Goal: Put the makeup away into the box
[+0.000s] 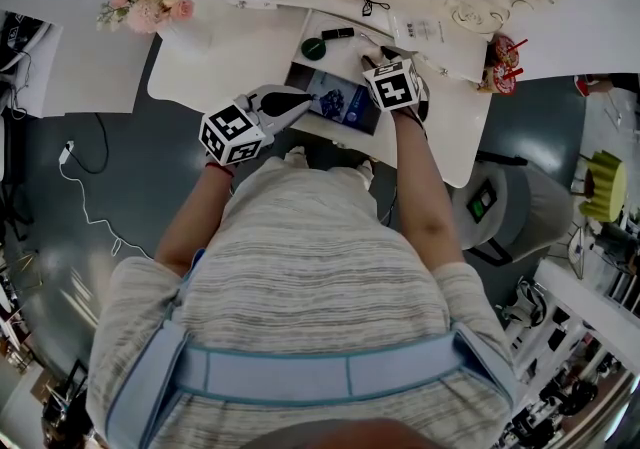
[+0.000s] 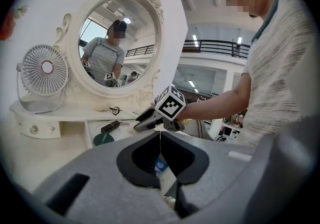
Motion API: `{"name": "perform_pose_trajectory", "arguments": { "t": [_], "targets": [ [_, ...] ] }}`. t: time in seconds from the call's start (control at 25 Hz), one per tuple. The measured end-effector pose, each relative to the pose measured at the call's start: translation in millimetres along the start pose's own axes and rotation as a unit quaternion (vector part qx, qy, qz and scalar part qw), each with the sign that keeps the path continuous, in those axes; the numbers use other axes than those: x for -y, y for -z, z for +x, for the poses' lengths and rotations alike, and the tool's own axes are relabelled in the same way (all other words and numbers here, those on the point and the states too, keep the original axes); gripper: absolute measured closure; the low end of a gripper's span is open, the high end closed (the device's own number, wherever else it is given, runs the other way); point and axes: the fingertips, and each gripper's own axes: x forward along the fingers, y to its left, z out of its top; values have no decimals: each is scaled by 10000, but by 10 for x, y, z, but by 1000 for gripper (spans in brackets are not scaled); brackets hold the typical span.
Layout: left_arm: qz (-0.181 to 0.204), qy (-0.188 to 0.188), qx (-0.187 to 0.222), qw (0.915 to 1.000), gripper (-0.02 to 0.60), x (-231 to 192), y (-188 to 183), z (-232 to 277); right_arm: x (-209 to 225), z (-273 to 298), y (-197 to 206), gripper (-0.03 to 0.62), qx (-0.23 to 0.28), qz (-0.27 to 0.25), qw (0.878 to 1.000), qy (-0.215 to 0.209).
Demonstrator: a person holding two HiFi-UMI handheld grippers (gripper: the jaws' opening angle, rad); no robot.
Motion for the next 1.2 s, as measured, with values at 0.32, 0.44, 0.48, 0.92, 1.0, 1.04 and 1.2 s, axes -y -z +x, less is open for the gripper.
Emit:
{"name": "perform_pose_trajectory", "arguments": {
  "t": [0.32, 0.44, 0.48, 0.92, 1.0, 1.04, 1.2],
  "targets": [
    [1, -16, 15, 10000, 566, -7, -8, -2, -18, 10, 8, 451, -32, -68, 9999, 82],
    [6, -7, 21, 10000, 566, -5, -12, 3, -22, 5, 5, 464, -26, -117, 9999, 80],
    [10, -6, 24, 10000, 566, -6, -15, 2, -21, 1, 1, 467, -18, -132, 9999, 79],
    [11, -39, 65, 10000, 566, -17, -28, -41, -93, -125, -19, 473, 151, -152, 9997, 76],
    [10, -42, 74, 10000, 566, -22, -29, -45, -122, -194, -53, 473, 252, -145, 9996, 69],
    [12, -40, 73, 10000, 566, -22, -28, -45, -138, -233, -72, 473, 305, -139, 9994, 66],
    [33, 2, 72, 10000, 566, -6, -34, -34, -230, -383, -140, 473, 495, -134, 9987, 24]
  ]
}}
